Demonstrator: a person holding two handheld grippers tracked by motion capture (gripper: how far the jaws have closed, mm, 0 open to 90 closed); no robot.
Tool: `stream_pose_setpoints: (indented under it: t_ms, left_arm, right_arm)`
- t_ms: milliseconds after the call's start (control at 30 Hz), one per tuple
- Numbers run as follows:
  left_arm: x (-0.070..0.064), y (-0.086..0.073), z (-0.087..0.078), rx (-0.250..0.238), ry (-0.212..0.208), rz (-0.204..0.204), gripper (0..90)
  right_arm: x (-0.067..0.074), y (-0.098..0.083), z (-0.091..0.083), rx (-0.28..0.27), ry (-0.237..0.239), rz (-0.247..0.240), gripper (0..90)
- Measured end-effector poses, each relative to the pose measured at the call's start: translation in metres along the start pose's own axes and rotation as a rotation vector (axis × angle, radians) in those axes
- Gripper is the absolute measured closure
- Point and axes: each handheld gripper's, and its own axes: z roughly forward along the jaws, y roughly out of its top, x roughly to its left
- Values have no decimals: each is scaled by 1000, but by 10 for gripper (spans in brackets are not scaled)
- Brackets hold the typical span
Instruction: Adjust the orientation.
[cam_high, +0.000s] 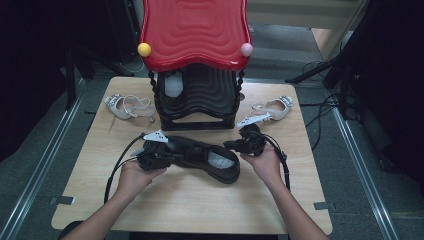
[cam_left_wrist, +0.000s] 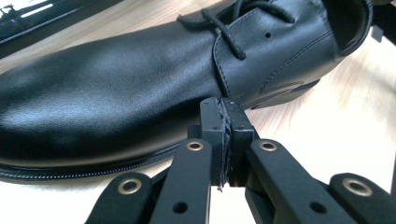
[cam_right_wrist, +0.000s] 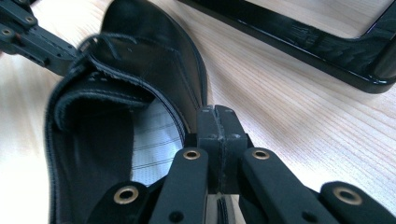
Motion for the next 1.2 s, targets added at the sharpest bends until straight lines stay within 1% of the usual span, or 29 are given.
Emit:
stream_pose_setpoints:
  t_ms: [100, 167, 200, 300, 367, 400, 467, 600, 633, 700, 733, 800, 867, 933, 967, 1000, 1067, 1167, 1200]
  left_arm:
    - [0, 0, 2, 13, -7, 2, 890]
    - [0, 0, 3, 16, -6, 1, 891]
    - [0, 0, 3, 16, -5, -1, 891]
    - [2, 0, 3, 16, -10, -12, 893]
    - [2, 0, 4, 15, -18, -22, 896]
    - [2, 0, 4, 17, -15, -21, 897]
    - [2, 0, 4, 18, -23, -26, 896]
    - [3, 1, 6, 16, -31, -45, 895]
    - [3, 1, 6, 23, -37, -49, 890]
    - [3, 2, 8, 24, -38, -79, 870]
    - [3, 3, 10, 23, -38, -83, 869]
    - [2, 6, 13, 20, -34, -70, 881]
    - [1, 8, 17, 17, -38, -79, 892]
    - [1, 9, 19, 15, -36, -71, 895]
    - [1, 10, 20, 14, -38, -67, 896]
    - [1, 10, 21, 12, -42, -72, 895]
    - [2, 13, 23, 14, -50, -74, 896]
    - [-1, 17, 29, 18, -45, -52, 898]
    - [0, 19, 31, 17, -54, -57, 898]
  right_arm:
    - [1, -2, -1, 4, 12, 20, 900]
    - [4, -5, -2, 9, 21, 16, 900]
    - [7, -6, -4, 15, 16, 6, 900]
    - [15, -12, -7, 23, 15, 4, 900]
    - [21, -18, -9, 19, 13, 18, 900]
    - [24, -20, -10, 21, 8, 26, 900]
    - [31, -25, -12, 25, 3, 22, 900]
    - [38, -30, -14, 27, 7, 29, 900]
    - [40, -32, -15, 27, 5, 28, 900]
    - [44, -34, -17, 33, 6, 34, 900]
    - [47, -36, -17, 32, 2, 35, 900]
    - [51, -40, -19, 27, 1, 37, 900]
    - [53, -42, -20, 23, -8, 36, 900]
    - [55, -44, -21, 22, -13, 41, 900]
    - [56, -45, -22, 21, -17, 49, 900]
    - [58, -47, -23, 20, -15, 66, 900]
    - [59, -48, -23, 20, -14, 67, 900]
    - [61, -50, -25, 26, -16, 79, 900]
    - [62, -51, -27, 19, -11, 86, 900]
